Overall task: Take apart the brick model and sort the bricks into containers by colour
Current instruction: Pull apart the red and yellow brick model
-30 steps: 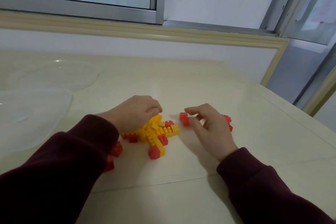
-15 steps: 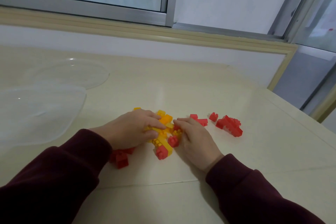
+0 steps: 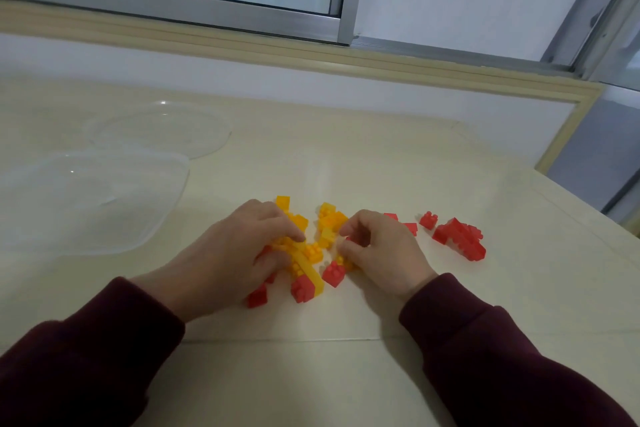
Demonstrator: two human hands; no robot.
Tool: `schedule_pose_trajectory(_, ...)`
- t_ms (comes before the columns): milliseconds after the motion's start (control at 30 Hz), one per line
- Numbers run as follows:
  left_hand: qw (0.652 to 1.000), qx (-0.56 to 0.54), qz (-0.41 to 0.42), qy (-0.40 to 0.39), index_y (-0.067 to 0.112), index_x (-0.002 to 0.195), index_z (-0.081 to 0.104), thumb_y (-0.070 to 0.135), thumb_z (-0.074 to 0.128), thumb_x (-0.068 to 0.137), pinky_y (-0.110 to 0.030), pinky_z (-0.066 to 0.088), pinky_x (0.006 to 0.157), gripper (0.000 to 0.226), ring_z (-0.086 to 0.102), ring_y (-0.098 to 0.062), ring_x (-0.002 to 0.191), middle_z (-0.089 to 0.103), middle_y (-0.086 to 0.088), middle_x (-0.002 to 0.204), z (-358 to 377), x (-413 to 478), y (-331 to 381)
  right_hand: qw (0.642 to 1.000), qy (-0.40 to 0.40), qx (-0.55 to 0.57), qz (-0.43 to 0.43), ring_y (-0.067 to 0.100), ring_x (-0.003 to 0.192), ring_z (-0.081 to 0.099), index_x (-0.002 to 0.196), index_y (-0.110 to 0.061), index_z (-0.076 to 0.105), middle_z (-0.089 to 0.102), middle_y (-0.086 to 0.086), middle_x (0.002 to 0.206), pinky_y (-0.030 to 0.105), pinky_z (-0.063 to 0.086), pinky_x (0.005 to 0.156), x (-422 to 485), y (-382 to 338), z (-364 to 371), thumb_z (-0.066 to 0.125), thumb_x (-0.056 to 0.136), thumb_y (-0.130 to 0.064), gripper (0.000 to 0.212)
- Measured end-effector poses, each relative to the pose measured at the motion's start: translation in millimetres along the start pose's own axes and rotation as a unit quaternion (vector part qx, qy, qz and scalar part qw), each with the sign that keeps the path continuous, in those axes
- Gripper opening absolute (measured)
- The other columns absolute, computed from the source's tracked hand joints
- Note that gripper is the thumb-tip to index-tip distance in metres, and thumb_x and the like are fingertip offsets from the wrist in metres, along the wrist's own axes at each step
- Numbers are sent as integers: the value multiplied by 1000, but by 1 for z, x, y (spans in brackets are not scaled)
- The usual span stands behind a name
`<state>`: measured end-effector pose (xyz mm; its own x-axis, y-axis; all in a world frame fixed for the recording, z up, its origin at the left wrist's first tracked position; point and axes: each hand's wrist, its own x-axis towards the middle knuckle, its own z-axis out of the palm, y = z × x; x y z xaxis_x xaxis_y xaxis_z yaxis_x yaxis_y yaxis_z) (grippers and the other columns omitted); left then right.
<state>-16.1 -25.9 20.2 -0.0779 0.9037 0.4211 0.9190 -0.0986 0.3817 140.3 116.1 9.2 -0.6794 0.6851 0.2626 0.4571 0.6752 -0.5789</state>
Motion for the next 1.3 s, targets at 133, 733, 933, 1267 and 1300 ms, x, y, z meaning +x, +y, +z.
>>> schedule_pose_trajectory(133,998,48,-18,36,25,70,57,46,61,68,-27,40,65,21,44,-13,74,51,9,74,-6,-19,17,992,73,96,-33,5,77,53,93,-20,66,50,-6,86,21,45,72,-6,0,-1,61,81,-11,16)
schedule_pose_trajectory(733,986,148,-61,43,21,58,63,48,63,60,-32,38,61,27,50,-21,69,53,3,65,27,-13,33,977,-30,-104,-185,16,71,52,88,-18,54,55,-3,84,35,47,65,-44,-13,2,59,74,-18,15)
schedule_pose_trajectory(933,989,108,-48,86,23,64,59,44,59,67,-32,41,61,22,47,-18,68,55,4,68,23,-20,32,982,54,179,-40,3,59,48,85,-24,66,55,-6,74,10,35,55,-46,-18,2,52,81,1,28)
schedule_pose_trajectory(1267,985,96,-14,140,25,74,59,38,62,73,-30,37,63,14,45,-15,71,59,7,72,17,-20,37,943,-100,315,42,3,39,34,71,-10,51,42,-9,47,13,28,39,-48,-30,0,51,71,-50,40)
schedule_pose_trajectory(1300,986,99,-6,137,25,75,61,38,62,75,-29,35,64,13,46,-15,71,60,8,73,17,-20,37,942,-113,315,34,2,37,33,69,-10,51,42,-9,45,13,27,38,-47,-30,0,51,72,-49,40)
